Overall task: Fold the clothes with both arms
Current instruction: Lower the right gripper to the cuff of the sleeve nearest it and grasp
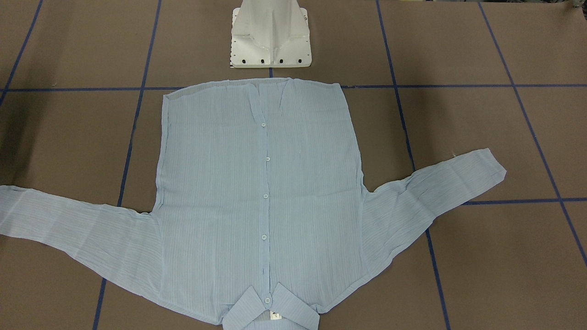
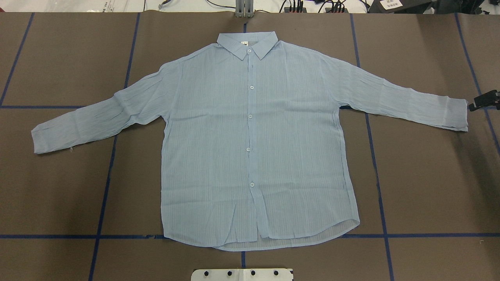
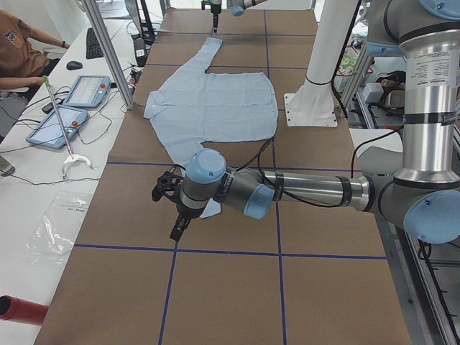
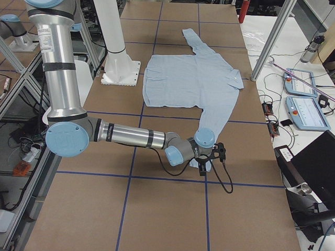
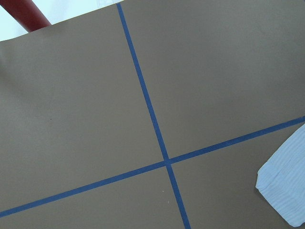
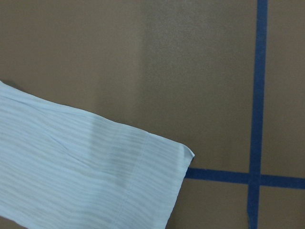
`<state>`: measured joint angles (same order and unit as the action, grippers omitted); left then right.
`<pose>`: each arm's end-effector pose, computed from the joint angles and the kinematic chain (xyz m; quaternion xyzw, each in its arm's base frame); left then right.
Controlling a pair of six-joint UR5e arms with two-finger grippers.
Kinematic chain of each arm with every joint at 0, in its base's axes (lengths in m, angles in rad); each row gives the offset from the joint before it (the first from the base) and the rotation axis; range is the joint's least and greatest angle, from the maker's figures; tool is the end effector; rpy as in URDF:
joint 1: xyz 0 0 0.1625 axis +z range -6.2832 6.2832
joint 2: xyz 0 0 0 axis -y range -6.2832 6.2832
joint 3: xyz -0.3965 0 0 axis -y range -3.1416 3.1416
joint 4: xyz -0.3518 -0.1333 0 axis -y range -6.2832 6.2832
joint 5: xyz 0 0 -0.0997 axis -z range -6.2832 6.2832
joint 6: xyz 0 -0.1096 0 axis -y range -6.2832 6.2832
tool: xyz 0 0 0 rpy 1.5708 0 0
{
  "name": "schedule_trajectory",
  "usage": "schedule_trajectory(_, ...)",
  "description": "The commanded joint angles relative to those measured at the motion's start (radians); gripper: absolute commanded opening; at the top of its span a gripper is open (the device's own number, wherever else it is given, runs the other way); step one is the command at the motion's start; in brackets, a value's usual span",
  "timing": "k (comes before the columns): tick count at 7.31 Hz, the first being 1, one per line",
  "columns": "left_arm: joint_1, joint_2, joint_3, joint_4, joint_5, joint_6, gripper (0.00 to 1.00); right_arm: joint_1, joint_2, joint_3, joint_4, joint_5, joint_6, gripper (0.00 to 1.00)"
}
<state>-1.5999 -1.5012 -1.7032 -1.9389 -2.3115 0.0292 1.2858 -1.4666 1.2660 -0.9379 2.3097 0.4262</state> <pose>-0.0723 -0.4460 0.5678 0.2095 0.3476 0.0774 0.9106 -0.0864 -0.5066 0.6587 0.0647 -0.4003 -0.0130 0.9140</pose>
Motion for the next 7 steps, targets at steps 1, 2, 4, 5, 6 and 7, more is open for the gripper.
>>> schedule_trajectory(1, 0.0, -0.001, -0.003, 0.0, 0.0, 0.0, 1.0, -0.039, 0.002, -0.026, 0.028, -0.018, 0.025, 1.0)
schedule_trajectory(2, 0.0, -0.001, -0.003, 0.0, 0.0, 0.0, 1.0, -0.061, 0.002, -0.037, 0.028, -0.019, 0.023, 1.0)
schedule_trajectory(4, 0.0, -0.002, -0.003, 0.0, 0.0, 0.0, 1.0, -0.071, -0.008, -0.037, 0.028, -0.016, 0.025, 0.99)
schedule_trajectory(5, 0.0, -0.002, -0.003, 0.0, 0.0, 0.0, 1.0, -0.071, -0.009, -0.037, 0.028, -0.018, 0.028, 0.94)
schedule_trajectory(6, 0.0, -0.002, -0.003, 0.0, 0.0, 0.0, 1.0, -0.074, -0.009, -0.04, 0.027, -0.019, 0.026, 0.86)
schedule_trajectory(7, 0.0, -0.002, -0.004, 0.0, 0.0, 0.0, 1.0, -0.079, -0.009, -0.045, 0.027, -0.019, 0.026, 0.8)
